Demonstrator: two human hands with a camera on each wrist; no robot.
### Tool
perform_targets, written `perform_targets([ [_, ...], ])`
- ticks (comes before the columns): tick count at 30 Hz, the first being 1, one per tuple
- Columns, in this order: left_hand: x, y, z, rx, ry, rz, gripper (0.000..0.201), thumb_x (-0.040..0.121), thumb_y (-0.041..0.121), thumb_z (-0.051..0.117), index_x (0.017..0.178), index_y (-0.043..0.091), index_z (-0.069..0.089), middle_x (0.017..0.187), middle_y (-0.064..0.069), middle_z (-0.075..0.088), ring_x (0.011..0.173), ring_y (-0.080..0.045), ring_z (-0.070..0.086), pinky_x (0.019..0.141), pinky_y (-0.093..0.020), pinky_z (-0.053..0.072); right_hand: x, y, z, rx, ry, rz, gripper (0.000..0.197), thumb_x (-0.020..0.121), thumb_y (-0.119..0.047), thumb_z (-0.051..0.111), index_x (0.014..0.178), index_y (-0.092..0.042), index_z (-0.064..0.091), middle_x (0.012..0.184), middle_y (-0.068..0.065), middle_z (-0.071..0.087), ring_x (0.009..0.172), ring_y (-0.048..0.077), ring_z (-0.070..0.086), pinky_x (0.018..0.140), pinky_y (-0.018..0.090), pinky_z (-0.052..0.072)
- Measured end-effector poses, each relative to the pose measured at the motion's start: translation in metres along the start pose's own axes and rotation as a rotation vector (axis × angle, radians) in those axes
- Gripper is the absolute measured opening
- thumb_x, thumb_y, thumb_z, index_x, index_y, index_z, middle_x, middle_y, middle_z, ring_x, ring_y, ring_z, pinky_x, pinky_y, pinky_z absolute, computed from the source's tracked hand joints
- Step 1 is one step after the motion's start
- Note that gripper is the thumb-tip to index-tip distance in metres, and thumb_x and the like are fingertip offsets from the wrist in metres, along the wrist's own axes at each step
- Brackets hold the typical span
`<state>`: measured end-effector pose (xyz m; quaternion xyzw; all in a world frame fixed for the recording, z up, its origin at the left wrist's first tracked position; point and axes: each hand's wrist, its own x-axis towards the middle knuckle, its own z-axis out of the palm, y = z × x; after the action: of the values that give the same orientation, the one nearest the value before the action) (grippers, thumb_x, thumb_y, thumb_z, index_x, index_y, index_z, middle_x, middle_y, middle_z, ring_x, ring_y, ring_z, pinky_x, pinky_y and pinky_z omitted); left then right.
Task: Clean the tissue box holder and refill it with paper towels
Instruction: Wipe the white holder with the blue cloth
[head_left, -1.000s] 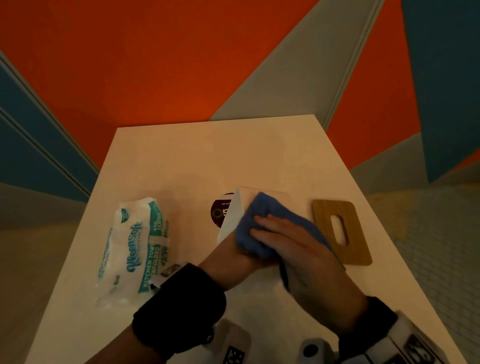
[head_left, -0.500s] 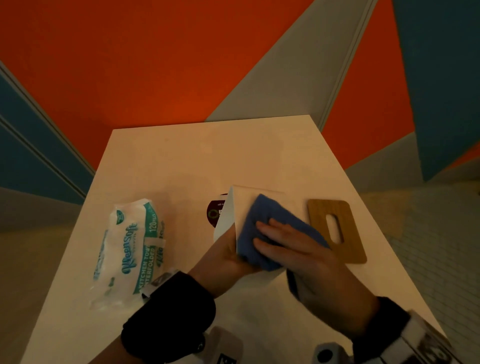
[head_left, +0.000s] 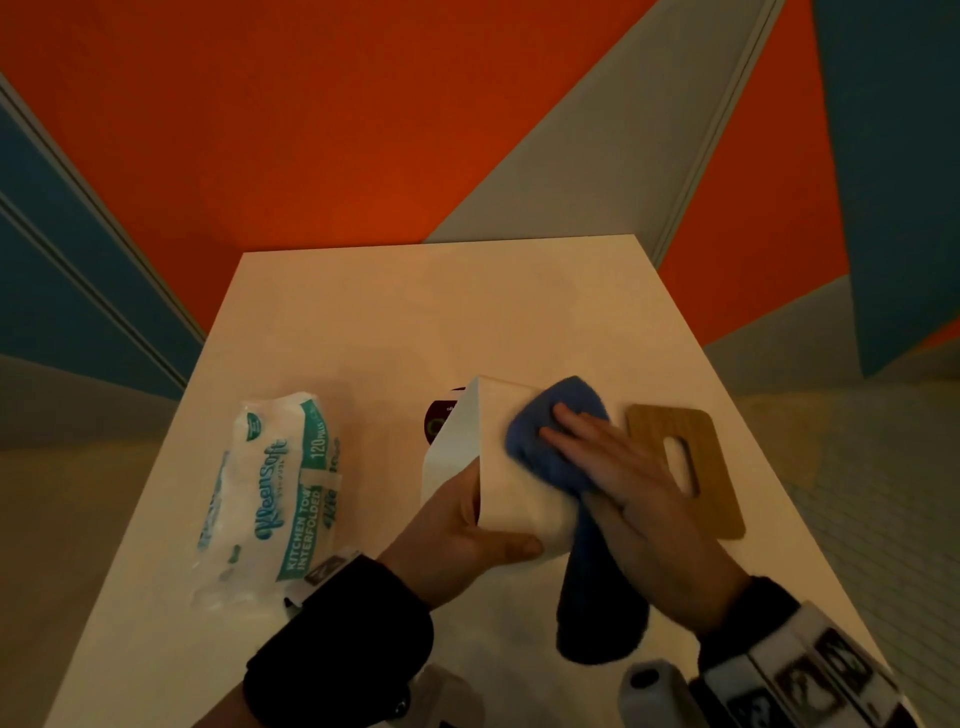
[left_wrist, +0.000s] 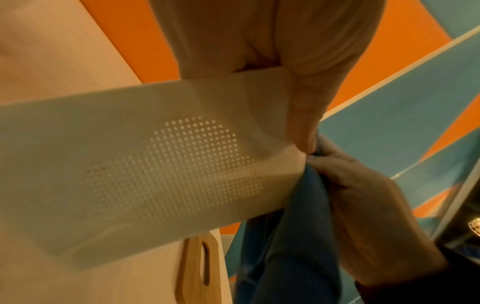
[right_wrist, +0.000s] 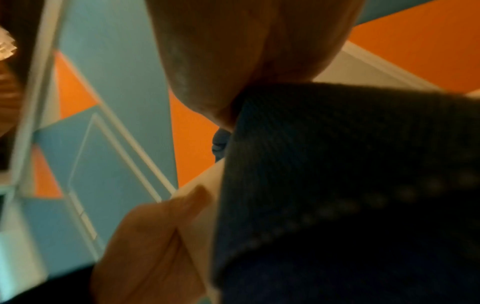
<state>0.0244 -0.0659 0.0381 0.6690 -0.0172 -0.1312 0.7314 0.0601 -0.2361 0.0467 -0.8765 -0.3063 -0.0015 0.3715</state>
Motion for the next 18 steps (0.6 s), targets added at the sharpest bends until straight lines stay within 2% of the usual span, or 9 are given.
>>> perform_targets([
  [2,-0.002,0.001,-0.001,-0.023,-0.017,-0.011,0.054,0.068,-0.014,0.066,0.097,0.029,0.051,0.079,0.018,0.072,0.077,0.009,0.065,0.066,-0.013,0.053,0.004,-0.001,0.0,0.101,-0.017,0.091,0.044,0.087,-0.024,0.033,0.127,-0.043,0.031,0.138,-0.028,0.018,0.135,-0.005,0.012,0.103,-0.005,0.0],
  [4,-0.004,0.0,-0.003,-0.036,-0.04,-0.011,0.055,0.061,-0.005,0.072,0.098,0.029,0.052,0.079,0.024,0.073,0.078,0.008,0.065,0.065,-0.013,0.052,-0.004,-0.006,0.005,0.104,-0.058,0.05,0.051,0.086,-0.03,0.029,0.135,-0.043,0.031,0.141,-0.03,0.015,0.135,-0.011,0.006,0.107,-0.001,-0.003],
  [6,-0.004,-0.002,-0.004,-0.039,-0.053,-0.02,0.055,0.053,0.007,0.073,0.099,0.028,0.053,0.082,0.024,0.073,0.08,0.004,0.066,0.066,-0.015,0.053,-0.015,-0.005,0.012,0.078,-0.12,-0.007,0.055,0.082,-0.033,0.024,0.135,-0.045,0.026,0.14,-0.047,0.009,0.135,-0.018,-0.001,0.111,0.005,-0.006],
  [7,-0.004,-0.004,-0.004,-0.043,-0.053,-0.027,0.054,0.052,0.008,0.072,0.098,0.028,0.054,0.083,0.024,0.073,0.08,0.004,0.067,0.067,-0.015,0.053,-0.018,-0.003,0.014,0.077,-0.155,-0.004,0.055,0.08,-0.034,0.022,0.133,-0.049,0.028,0.137,-0.053,0.006,0.133,-0.021,-0.003,0.111,0.006,-0.007],
  [8,-0.003,-0.005,-0.003,-0.036,-0.048,-0.033,0.053,0.055,0.005,0.071,0.098,0.029,0.053,0.082,0.025,0.073,0.08,0.005,0.066,0.067,-0.015,0.053,-0.017,-0.003,0.012,0.091,-0.157,0.005,0.054,0.08,-0.035,0.022,0.128,-0.054,0.037,0.136,-0.052,0.007,0.131,-0.024,-0.004,0.111,0.005,-0.006],
  [10,-0.001,-0.005,-0.002,-0.025,-0.034,-0.043,0.052,0.058,0.003,0.067,0.1,0.031,0.052,0.082,0.026,0.072,0.081,0.007,0.065,0.069,-0.015,0.053,-0.006,-0.003,0.008,0.148,-0.128,0.078,0.044,0.083,-0.032,0.026,0.121,-0.054,0.032,0.138,-0.038,0.011,0.131,-0.023,0.0,0.11,0.005,0.0],
  [14,0.005,-0.004,-0.001,0.004,-0.022,-0.072,0.055,0.069,-0.009,0.068,0.099,0.034,0.051,0.094,0.015,0.066,0.082,0.01,0.063,0.076,-0.017,0.054,0.031,0.003,-0.003,0.204,-0.121,0.235,0.046,0.096,-0.003,0.033,0.138,-0.023,0.033,0.143,-0.018,0.02,0.136,-0.002,0.011,0.101,-0.001,0.007],
  [16,0.008,-0.002,-0.003,0.012,-0.039,-0.082,0.056,0.071,-0.012,0.063,0.1,0.034,0.05,0.097,0.013,0.063,0.081,0.008,0.063,0.078,-0.02,0.054,0.048,0.002,-0.008,0.235,-0.133,0.256,0.043,0.096,0.003,0.029,0.136,-0.01,0.039,0.142,-0.003,0.035,0.137,0.013,0.026,0.096,-0.002,0.019],
  [18,0.01,-0.001,-0.004,0.01,-0.057,-0.087,0.056,0.072,-0.013,0.062,0.098,0.034,0.051,0.095,0.012,0.064,0.078,0.006,0.064,0.077,-0.022,0.055,0.062,-0.003,-0.007,0.254,-0.153,0.258,0.04,0.097,0.001,0.028,0.132,-0.008,0.044,0.14,0.007,0.044,0.131,0.019,0.036,0.088,0.005,0.026],
])
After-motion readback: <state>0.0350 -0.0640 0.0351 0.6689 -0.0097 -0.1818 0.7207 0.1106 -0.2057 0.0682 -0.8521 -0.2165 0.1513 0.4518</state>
